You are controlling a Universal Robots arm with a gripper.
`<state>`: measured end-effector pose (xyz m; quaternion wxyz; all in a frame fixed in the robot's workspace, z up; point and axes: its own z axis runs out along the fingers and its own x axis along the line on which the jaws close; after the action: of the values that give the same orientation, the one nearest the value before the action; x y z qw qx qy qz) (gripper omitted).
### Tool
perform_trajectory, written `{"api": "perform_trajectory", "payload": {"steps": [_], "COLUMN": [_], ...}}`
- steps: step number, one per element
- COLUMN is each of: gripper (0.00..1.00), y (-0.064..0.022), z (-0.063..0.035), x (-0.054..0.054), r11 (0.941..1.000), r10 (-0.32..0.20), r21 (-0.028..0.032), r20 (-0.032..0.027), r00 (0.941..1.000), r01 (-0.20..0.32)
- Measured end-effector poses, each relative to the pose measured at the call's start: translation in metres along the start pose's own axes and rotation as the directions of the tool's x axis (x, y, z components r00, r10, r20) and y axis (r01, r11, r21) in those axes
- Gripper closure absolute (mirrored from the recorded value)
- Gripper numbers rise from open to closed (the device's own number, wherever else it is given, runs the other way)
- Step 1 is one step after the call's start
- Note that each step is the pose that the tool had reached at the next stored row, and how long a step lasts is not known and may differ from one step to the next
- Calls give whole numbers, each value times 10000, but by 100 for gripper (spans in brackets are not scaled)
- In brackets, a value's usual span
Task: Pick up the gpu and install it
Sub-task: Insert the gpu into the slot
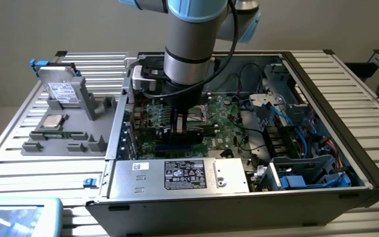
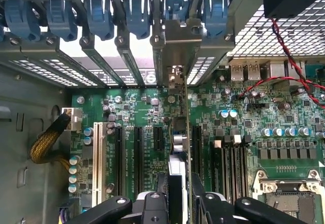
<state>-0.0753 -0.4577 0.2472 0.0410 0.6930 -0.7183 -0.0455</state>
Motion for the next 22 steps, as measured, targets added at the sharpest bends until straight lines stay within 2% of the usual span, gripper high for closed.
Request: {"api": "perform_trajectory", "payload": {"steps": [4, 8, 11, 13, 22], "gripper": [71, 71, 71, 71, 71], "y": [0, 0, -1, -2, -1], "z": [1, 2, 4, 10, 12], "x": [0, 1, 2, 0, -2], "r11": [10000, 10000, 10000, 10000, 10000], "r10": [6, 14, 21, 34, 35], "r21": [-7, -39, -55, -59, -88], "r20": [-40, -102, -168, -273, -274], "r00": [10000, 9999, 9999, 9996, 9996], "r01": [-6, -14, -22, -36, -37]}}
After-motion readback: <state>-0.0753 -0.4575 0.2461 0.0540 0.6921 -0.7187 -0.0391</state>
